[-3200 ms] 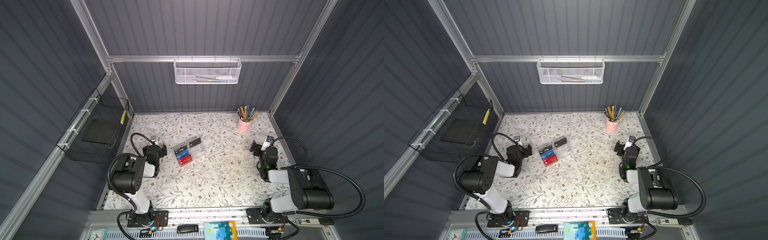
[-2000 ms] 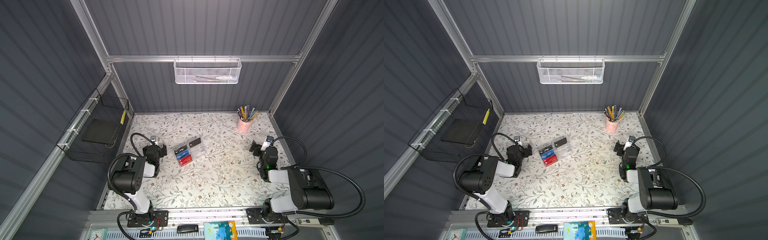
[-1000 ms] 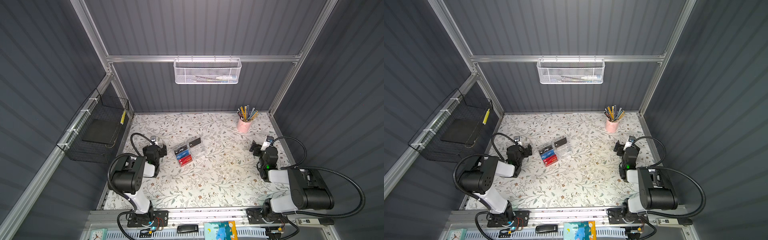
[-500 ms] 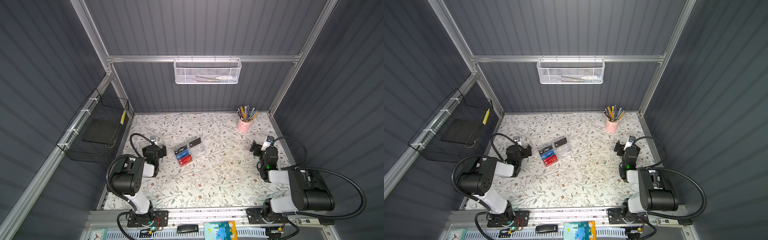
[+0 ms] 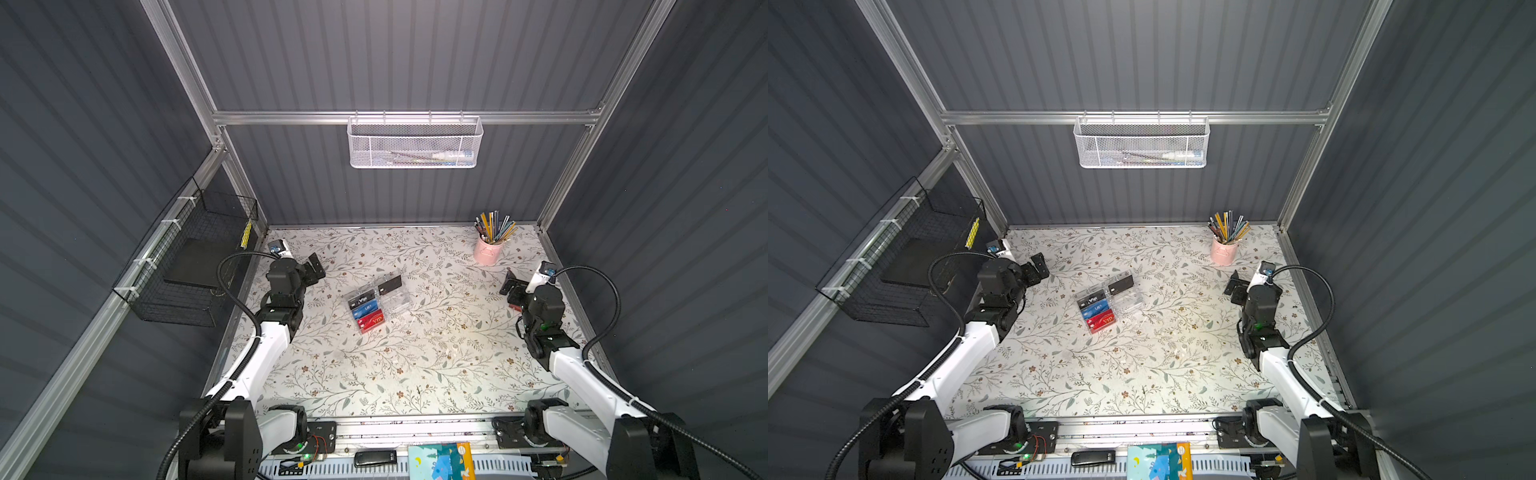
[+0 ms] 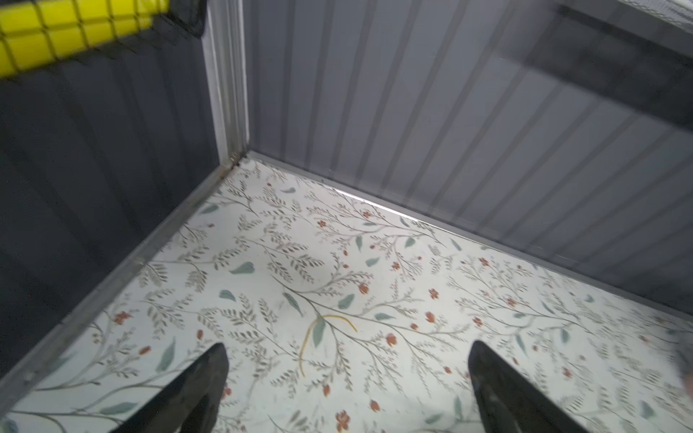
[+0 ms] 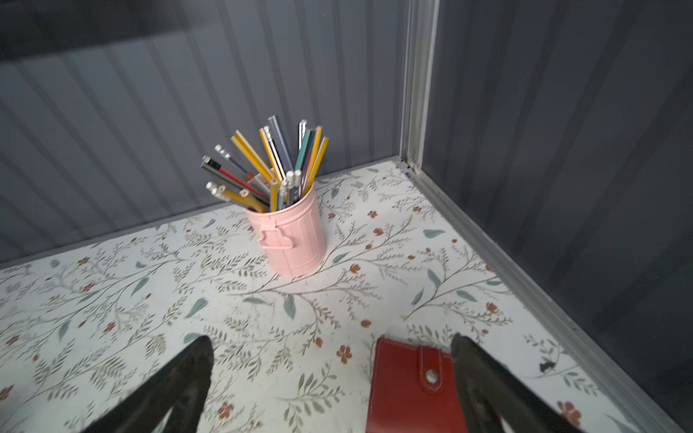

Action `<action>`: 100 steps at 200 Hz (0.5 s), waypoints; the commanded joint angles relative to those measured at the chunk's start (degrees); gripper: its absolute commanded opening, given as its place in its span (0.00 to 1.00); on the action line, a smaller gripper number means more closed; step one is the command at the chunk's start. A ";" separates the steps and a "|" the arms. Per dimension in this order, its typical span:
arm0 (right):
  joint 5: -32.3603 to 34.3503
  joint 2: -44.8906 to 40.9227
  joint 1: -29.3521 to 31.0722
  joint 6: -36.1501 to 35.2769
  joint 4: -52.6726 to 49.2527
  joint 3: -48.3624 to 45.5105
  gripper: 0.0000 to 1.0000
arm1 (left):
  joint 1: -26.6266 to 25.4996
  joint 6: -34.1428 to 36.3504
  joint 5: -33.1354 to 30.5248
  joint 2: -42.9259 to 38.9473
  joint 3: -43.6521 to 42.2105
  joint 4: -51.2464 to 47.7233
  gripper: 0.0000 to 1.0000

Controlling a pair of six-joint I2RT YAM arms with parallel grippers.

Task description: Take the credit cards out of the card holder

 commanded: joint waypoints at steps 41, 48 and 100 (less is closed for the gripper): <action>-11.53 3.43 11.94 2.71 -16.58 10.65 0.99 | -3.82 -17.44 19.31 -1.51 -3.99 -6.14 1.00; -14.28 5.02 13.32 2.51 -17.20 12.17 0.99 | -4.48 -18.33 19.41 -1.77 -5.07 -5.67 1.00; -24.26 16.41 21.31 0.90 -17.34 17.81 0.99 | -7.83 -25.77 23.58 -5.11 -11.64 -1.42 1.00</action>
